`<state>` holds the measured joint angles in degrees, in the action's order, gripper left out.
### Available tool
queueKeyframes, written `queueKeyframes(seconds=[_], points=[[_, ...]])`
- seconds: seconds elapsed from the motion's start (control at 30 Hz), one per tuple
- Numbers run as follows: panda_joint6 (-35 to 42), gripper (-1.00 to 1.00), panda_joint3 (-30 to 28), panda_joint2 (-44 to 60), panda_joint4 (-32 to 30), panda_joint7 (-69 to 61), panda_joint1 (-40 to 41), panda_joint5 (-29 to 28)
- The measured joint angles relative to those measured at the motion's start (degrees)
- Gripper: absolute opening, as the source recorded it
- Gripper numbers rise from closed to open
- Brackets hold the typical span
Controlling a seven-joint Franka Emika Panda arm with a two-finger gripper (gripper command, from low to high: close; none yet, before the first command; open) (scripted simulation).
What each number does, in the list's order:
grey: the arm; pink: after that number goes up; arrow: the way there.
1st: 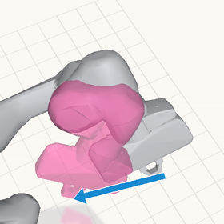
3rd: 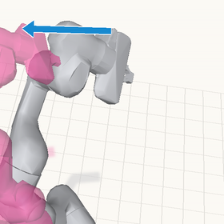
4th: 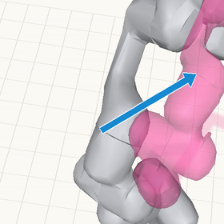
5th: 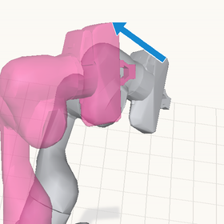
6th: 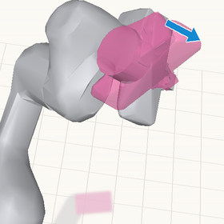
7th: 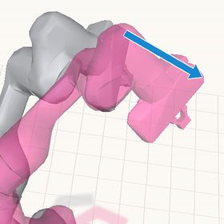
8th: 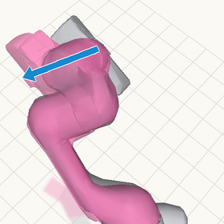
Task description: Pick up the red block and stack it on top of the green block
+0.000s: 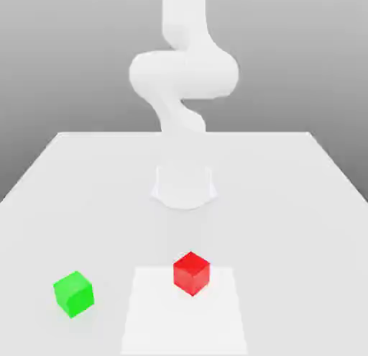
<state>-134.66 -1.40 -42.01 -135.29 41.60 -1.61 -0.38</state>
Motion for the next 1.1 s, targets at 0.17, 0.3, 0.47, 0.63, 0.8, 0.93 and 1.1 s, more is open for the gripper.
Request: queueKeyframes(seconds=[0.17,0.3,0.47,0.63,0.8,0.93,1.1], points=[[-6.8,0.0,-3.3,9.3,-8.1,-10.2,-3.7,-0.8],[-12.1,0.0,-5.6,16.7,-14.6,-18.5,-6.2,-1.2],[-19.4,0.0,-8.0,26.9,-23.2,-29.9,-9.0,-1.6],[-29.6,0.0,-8.5,40.7,-29.4,-41.1,-10.8,0.1],[-38.6,0.0,-3.3,51.6,-28.4,-46.6,-7.2,6.7],[-39.8,-1.0,-2.2,53.0,-28.2,-46.9,-6.3,7.2],[-38.6,-1.0,-2.8,51.7,-28.4,-46.2,-6.6,6.2]])
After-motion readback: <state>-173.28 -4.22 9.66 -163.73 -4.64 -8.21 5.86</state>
